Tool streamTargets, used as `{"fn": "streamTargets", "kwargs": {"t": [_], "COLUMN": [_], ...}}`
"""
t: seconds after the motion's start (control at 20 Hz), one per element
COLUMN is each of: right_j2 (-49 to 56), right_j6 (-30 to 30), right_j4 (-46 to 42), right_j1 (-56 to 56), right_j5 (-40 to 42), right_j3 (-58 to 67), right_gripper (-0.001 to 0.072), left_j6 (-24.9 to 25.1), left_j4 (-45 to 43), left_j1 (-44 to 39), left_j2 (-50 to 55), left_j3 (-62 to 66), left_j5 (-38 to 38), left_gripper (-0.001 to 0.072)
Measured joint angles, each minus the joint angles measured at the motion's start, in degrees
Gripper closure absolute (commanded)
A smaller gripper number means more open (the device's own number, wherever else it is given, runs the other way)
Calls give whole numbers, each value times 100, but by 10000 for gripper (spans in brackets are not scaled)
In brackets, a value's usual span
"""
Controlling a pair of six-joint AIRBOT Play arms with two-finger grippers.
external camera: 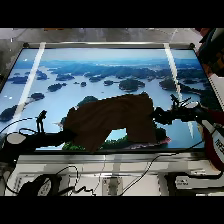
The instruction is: Fold the clothes and pants, and hang the long-sleeved shirts on hangers.
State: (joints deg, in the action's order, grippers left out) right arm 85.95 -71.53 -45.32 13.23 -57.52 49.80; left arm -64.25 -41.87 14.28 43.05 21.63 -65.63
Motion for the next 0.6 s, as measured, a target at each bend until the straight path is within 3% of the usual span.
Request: {"fn": "streamTargets", "kwargs": {"t": [0.15,0.2,0.25,0.3,0.6], "right_j2": [173,205,232,249,151], "right_j6": [-9,24,76,122,807], "right_j4": [197,254,284,299,577], "right_j1": [-50,-57,-63,-66,-72], "right_j5": [334,463,605,682,645], "right_j3": [9,9,7,7,317], "right_gripper": [415,518,670,697,697], "left_j6": [-2,-2,-2,-2,-109], "left_j4": [24,28,33,33,37], "left_j1": [0,0,0,-2,0], "left_j2": [-57,-68,-76,-81,-92], "left_j3": [-74,-85,-98,-105,-286], "left_j5": [4,4,4,-7,-299], "left_gripper": [34,34,33,33,33]}}
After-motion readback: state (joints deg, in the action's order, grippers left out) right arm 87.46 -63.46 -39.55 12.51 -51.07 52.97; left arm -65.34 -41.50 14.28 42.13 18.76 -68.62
